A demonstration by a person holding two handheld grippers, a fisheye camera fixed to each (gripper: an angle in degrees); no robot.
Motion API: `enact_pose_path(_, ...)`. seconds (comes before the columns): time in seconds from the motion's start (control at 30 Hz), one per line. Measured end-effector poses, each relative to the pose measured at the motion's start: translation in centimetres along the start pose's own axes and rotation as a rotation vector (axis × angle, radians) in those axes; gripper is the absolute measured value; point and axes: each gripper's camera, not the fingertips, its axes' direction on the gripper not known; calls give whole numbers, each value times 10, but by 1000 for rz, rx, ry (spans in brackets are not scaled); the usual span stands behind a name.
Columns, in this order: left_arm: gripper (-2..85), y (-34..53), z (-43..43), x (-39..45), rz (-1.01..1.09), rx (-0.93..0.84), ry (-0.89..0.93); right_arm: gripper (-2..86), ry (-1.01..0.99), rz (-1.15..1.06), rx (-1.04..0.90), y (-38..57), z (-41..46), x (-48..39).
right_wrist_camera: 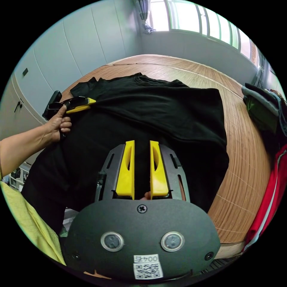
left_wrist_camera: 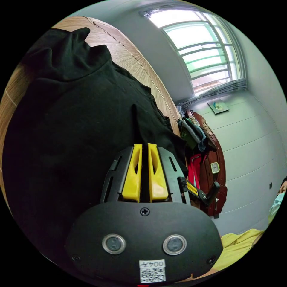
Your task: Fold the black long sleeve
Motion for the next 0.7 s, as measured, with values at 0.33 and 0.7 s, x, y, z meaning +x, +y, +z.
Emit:
enact_pose_path(0.33, 30, 4, -9, -16, -3, 2, 19, 82, -3, 1, -6, 1, -41, 42)
enact_pose_path(0.7, 32, 4, -18, -29, -6, 2, 52, 81, -32, 16, -13, -2, -99, 125)
